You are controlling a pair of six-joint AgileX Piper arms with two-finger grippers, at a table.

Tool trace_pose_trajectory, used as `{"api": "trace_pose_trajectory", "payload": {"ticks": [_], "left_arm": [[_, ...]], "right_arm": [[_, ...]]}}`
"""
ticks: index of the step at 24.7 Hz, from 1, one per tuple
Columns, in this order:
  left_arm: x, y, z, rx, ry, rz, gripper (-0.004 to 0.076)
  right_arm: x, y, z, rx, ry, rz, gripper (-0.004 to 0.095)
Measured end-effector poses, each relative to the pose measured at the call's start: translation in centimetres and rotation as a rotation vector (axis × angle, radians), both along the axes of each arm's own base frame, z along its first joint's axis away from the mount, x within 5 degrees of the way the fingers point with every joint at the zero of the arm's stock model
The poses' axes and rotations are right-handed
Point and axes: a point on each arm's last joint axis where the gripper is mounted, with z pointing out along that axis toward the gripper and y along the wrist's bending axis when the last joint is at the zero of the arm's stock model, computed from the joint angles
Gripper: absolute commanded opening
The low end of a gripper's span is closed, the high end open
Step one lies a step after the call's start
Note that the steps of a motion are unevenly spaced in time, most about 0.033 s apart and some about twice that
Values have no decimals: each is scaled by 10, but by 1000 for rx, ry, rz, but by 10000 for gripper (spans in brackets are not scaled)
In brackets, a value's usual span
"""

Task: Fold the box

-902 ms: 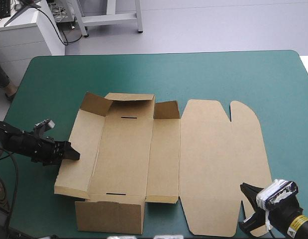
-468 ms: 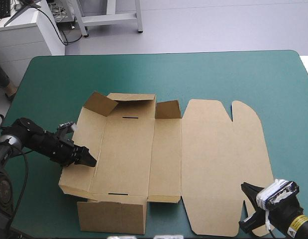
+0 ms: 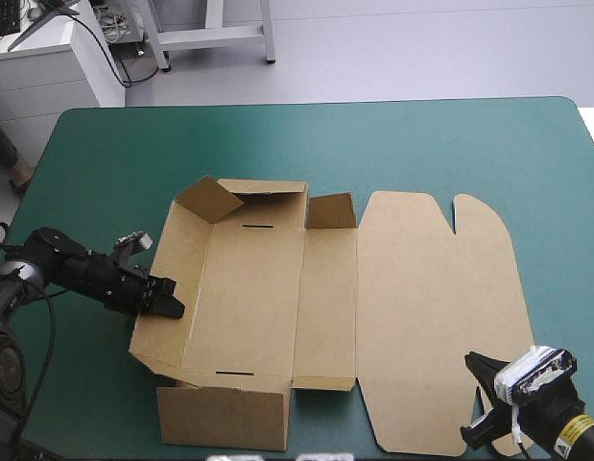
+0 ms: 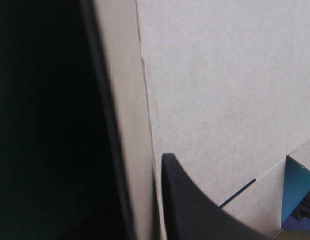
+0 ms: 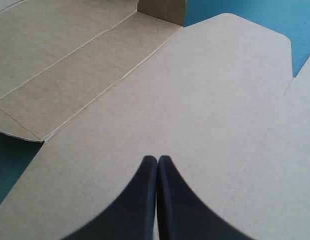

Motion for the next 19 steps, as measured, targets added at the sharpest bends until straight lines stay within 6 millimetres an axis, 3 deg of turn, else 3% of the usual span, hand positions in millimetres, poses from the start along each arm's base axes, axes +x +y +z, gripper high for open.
{"api": "trace_pose_trajectory", "payload": {"ticks": [7, 12, 15, 17, 18, 19], "left_arm": [[4, 1, 3, 11, -24, 6, -8], [28, -1, 30, 97, -150, -65, -8], [54, -20, 71, 207, -314, -182, -8], [73, -54, 120, 308, -524, -306, -8], [75, -62, 129, 331, -560, -340, -8], [81, -82, 144, 401, -632, -426, -8]], "right_arm": [[0, 0, 0, 0, 0, 0, -19], [0, 0, 0, 0, 0, 0, -19], [0, 0, 0, 0, 0, 0, -19], [0, 0, 0, 0, 0, 0, -19], [0, 0, 0, 0, 0, 0, -19], [0, 0, 0, 0, 0, 0, -19]]}}
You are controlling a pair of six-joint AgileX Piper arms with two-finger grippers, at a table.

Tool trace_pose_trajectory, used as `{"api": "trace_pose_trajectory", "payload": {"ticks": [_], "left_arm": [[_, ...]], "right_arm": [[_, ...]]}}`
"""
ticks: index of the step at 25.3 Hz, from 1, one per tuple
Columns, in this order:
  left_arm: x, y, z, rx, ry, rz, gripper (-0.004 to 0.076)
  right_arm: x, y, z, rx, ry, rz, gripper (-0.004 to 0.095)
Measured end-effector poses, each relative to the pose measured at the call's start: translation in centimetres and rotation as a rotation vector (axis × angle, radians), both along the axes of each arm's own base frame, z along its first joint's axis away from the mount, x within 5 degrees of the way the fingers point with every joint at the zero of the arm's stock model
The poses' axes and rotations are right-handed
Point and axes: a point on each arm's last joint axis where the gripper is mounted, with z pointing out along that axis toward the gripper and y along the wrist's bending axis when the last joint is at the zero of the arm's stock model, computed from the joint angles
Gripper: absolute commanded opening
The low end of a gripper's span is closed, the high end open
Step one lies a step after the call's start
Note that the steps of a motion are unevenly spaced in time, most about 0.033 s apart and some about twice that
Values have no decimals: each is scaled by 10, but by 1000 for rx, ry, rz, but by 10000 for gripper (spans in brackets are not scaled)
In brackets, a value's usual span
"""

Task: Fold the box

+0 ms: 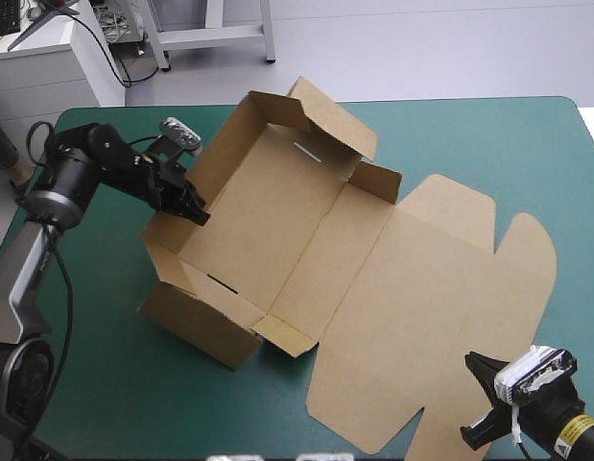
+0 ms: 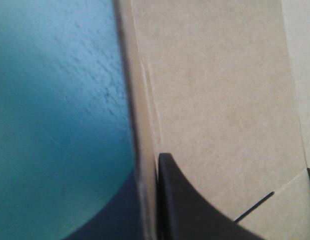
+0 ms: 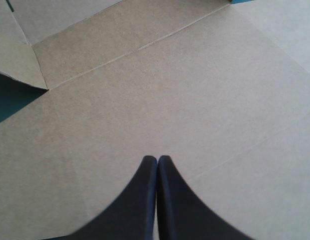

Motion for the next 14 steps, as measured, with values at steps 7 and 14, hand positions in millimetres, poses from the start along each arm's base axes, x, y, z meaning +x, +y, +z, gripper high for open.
{"api": "trace_pose_trajectory", "payload": {"ticks": [7, 14], "left_arm": [[14, -81, -2, 361, -151, -271, -8], [3, -126, 7, 542, -384, -430, -8]], "right_arm": [[0, 0, 0, 0, 0, 0, -19], [0, 0, 0, 1, 1, 0, -19]]}}
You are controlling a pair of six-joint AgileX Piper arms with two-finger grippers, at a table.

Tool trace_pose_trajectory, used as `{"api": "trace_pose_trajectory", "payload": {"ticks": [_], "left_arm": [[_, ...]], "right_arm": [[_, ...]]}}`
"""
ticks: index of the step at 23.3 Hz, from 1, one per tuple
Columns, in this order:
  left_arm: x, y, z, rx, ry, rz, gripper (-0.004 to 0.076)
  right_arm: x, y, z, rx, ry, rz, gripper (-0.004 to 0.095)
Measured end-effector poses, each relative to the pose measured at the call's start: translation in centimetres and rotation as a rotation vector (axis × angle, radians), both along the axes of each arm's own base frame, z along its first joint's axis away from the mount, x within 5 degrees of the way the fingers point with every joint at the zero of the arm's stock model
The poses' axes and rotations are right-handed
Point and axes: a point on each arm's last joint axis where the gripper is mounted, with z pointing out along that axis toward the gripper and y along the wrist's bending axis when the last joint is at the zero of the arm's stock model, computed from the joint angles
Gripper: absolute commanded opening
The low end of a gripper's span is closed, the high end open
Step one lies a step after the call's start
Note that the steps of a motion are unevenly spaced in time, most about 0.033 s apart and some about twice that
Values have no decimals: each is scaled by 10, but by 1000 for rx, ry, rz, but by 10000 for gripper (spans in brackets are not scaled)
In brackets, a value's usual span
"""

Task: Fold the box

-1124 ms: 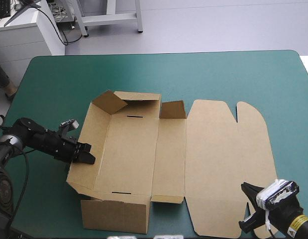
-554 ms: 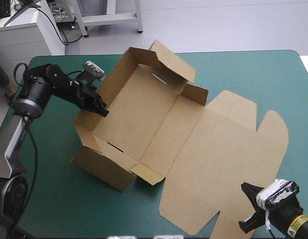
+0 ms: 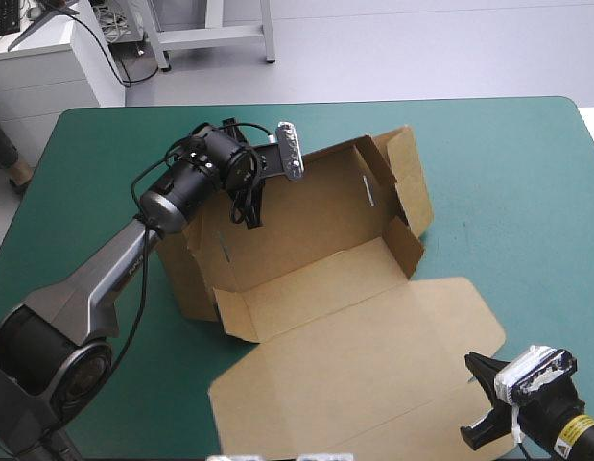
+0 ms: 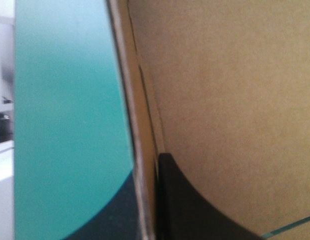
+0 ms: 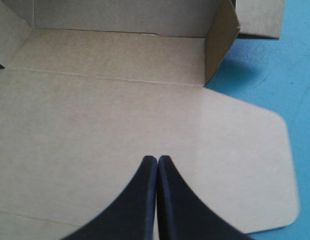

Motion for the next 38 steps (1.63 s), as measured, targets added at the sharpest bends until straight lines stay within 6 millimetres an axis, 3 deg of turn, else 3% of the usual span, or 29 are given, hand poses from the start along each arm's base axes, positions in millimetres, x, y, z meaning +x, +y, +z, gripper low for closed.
{"api": "trace_pose_trajectory", "payload": {"ticks": [12, 18, 29, 34, 38], "left_arm": [[-24, -32, 9, 66, -93, -158, -8], [-75, -33, -4, 172, -275, -255, -8], [-127, -41, -16, 193, -383, -272, -8], [-133, -41, -33, 255, -484, -269, -8], [-135, -41, -39, 269, -505, -276, -8]], "right_arm": [[0, 0, 0, 0, 0, 0, -19], [0, 0, 0, 0, 0, 0, -19], [2, -1, 2, -8, -35, -9, -11], [2, -1, 4, 9, -47, -15, 183], [2, -1, 4, 25, -39, -23, 459]]}}
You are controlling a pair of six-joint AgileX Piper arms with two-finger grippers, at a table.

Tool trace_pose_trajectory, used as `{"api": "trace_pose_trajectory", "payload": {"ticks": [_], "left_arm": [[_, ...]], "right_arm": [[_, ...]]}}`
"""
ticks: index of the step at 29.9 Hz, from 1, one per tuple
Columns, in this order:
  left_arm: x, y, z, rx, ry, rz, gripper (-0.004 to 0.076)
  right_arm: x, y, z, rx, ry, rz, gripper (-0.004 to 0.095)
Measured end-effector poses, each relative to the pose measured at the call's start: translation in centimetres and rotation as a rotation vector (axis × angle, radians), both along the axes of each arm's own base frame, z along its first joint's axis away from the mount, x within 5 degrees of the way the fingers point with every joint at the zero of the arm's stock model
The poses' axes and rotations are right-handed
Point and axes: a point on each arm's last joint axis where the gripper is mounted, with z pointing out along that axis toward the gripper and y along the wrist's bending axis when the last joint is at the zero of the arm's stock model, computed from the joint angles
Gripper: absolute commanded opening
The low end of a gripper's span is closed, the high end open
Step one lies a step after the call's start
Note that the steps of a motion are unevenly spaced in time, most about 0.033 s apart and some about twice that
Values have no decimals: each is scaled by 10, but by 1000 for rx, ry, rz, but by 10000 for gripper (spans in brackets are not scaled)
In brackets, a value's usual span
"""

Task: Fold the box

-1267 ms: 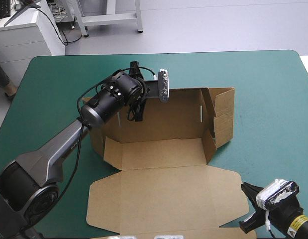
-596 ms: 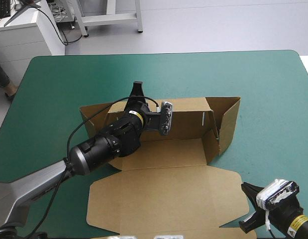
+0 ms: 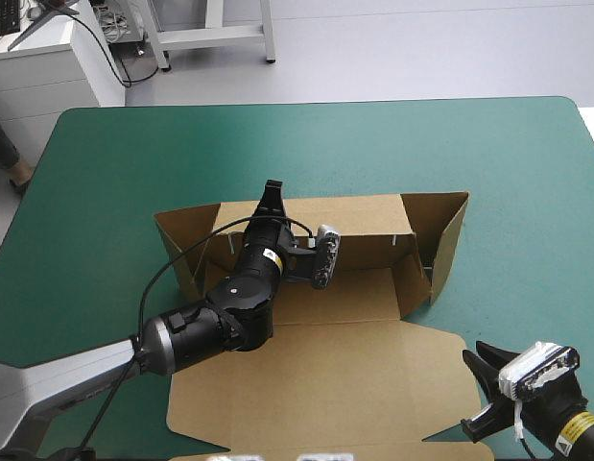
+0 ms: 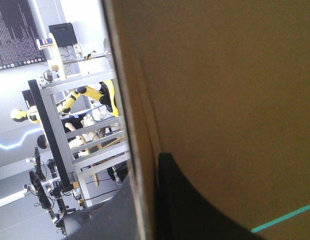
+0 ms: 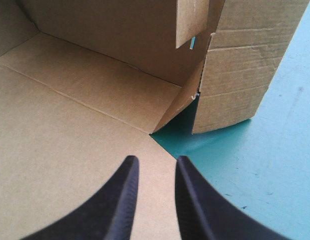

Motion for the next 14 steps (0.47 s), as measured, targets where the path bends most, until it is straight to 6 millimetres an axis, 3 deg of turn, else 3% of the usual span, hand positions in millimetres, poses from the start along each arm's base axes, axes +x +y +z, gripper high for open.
{"api": "trace_pose_trajectory", "payload": {"ticks": [3, 9, 14], "left_arm": [[0, 0, 0, -2, -1, 0, -8], [0, 0, 0, -9, 0, 3, -8], [0, 0, 0, -14, 1, 6, -8]], "right_arm": [[0, 0, 0, 12, 1, -4, 523], [2, 0, 5, 80, -11, -39, 523], [0, -9, 26, 174, -14, -135, 510]]}}
